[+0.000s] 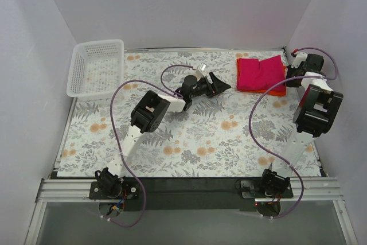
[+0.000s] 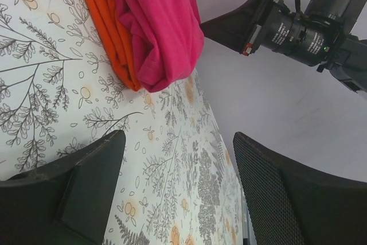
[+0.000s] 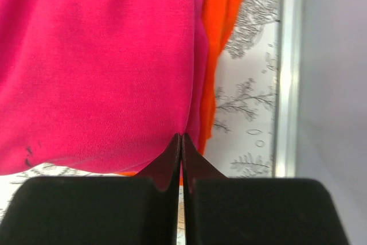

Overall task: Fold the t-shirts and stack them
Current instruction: Neatly place the folded tshirt to the corner

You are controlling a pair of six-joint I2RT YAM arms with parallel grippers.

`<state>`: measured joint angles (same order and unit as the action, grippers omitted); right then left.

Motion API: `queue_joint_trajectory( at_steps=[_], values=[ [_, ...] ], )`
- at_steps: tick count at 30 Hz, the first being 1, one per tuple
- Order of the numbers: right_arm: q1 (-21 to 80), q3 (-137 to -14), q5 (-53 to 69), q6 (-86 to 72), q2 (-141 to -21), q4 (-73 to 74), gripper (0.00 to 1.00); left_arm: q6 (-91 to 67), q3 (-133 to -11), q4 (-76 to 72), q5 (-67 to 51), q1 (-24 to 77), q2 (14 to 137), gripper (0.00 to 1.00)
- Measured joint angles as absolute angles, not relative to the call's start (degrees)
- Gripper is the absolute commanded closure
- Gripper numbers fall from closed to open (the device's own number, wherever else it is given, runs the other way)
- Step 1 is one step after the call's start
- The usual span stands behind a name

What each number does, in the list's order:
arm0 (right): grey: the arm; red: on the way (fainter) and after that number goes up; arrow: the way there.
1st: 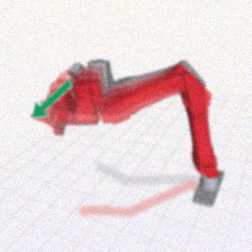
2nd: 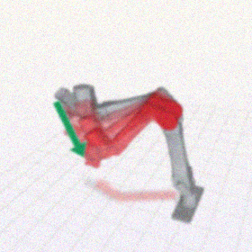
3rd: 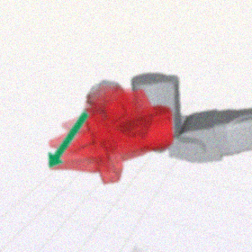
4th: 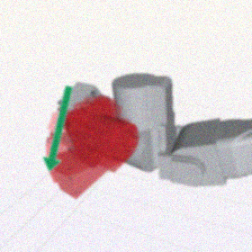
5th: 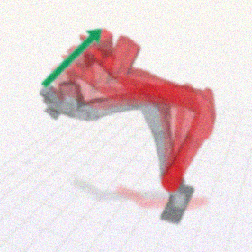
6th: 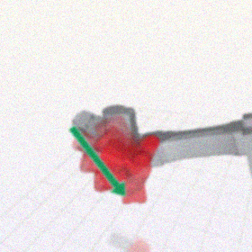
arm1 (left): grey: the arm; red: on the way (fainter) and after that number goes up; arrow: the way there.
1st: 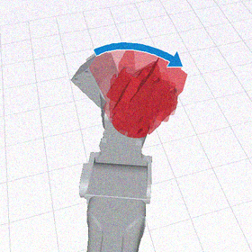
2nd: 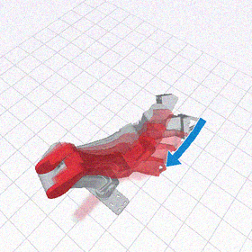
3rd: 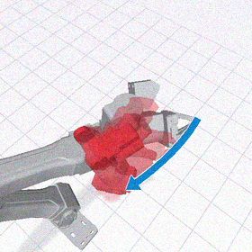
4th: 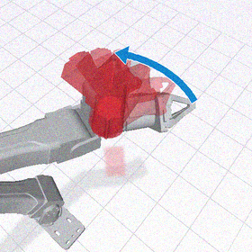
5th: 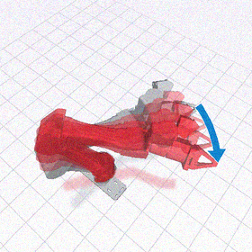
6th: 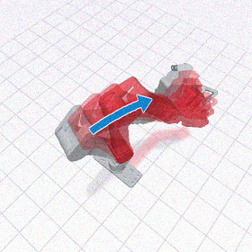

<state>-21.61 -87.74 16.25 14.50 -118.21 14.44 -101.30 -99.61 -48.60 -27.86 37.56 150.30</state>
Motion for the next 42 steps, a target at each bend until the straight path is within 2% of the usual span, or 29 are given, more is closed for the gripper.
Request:
queue_joint_trajectory(
  at_steps=[8, 9, 10, 13, 16, 21, 25, 31, 35, 42],
  values=[
    [-21.9, -87.3, 11.3, 17.3, -117.7, 13.4, 0.97, -97.0, -91.9, -47.7, -27.3, 36.9, 145.2, 0.3],
    [-21.9, -87.3, 10.8, 17.6, -117.7, 13.3, 0.93, -96.4, -90.6, -47.5, -27.3, 36.7, 144.3, 0.3],
    [-21.9, -87.2, 10.4, 18.0, -117.7, 13.1, 0.83, -95.6, -89.1, -47.2, -27.2, 36.4, 143.2, 0.3],
    [-22.0, -86.1, 9.5, 19.6, -117.1, 12.6, 0.6, -93.0, -84.9, -46.2, -27.4, 35.4, 139.5, 0.3],
    [-22.1, -83.3, 9.6, 21.8, -114.2, 12.6, 0.52, -89.4, -81.9, -45.3, -27.9, 34.4, 135.3, 0.3],
    [-20.9, -82.4, 11.9, 24.6, -108.6, 12.3, 0.51, -81.7, -77.0, -42.4, -28.5, 33.1, 125.4, 0.29],
    [-16.2, -85.1, 14.6, 26.0, -107.1, 12.5, 0.5, -76.1, -71.7, -39.9, -28.4, 33.1, 116.1, 0.29],
    [-7.0, -103.9, 20.4, 24.3, -119.0, 17.1, 0.5, -70.2, -59.9, -35.9, -27.5, 32.7, 100.2, 0.28],
    [-1.1, -115.1, 17.5, 20.9, -128.9, 19.0, 0.5, -68.2, -51.5, -32.5, -26.6, 32.3, 91.2, 0.28],
    [5.8, -120.4, 6.6, 18.0, -137.3, 21.5, 0.52, -66.7, -41.0, -25.6, -24.3, 31.4, 78.0, 0.27]
  ],
)
